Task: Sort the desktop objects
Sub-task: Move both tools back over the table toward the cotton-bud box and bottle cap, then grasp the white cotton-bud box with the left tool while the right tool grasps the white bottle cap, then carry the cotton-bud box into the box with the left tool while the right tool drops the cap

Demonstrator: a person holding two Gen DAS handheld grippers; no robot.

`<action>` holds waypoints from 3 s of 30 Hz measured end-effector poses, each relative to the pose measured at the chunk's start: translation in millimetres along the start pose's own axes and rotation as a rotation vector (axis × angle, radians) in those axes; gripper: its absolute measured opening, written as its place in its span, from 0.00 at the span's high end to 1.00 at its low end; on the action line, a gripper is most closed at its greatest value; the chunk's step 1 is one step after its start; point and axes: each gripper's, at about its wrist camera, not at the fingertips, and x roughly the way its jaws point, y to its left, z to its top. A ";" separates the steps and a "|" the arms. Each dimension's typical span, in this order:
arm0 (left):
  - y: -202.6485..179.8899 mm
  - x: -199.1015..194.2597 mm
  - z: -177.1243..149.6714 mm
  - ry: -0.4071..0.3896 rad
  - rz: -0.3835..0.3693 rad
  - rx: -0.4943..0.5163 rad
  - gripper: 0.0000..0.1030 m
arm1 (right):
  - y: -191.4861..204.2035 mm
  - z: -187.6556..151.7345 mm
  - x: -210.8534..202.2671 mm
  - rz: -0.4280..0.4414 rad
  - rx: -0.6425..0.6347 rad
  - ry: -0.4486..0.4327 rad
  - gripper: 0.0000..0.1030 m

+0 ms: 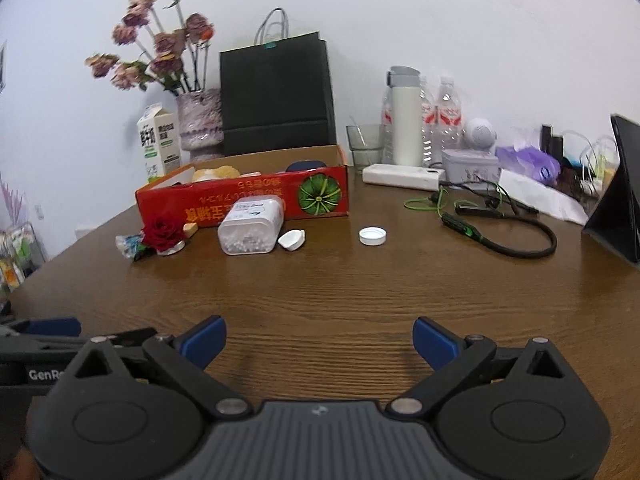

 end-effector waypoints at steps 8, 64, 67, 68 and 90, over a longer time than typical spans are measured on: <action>-1.2 3.5 1.6 0.018 -0.004 0.002 0.00 | -1.1 1.8 3.1 -0.001 0.008 0.020 0.03; -19.9 58.0 118.1 -0.068 -0.150 0.001 0.33 | 1.3 84.2 79.6 0.030 -0.090 0.005 0.74; -14.4 26.8 96.6 -0.084 -0.141 0.023 0.33 | 9.5 73.2 52.5 0.048 -0.095 -0.003 0.74; -11.8 18.1 88.7 -0.080 -0.145 0.024 0.33 | 11.9 69.3 43.4 0.052 -0.097 -0.006 0.74; -4.9 -65.5 12.3 -0.072 -0.155 0.069 0.33 | 36.6 3.7 -52.4 0.081 -0.106 -0.009 0.74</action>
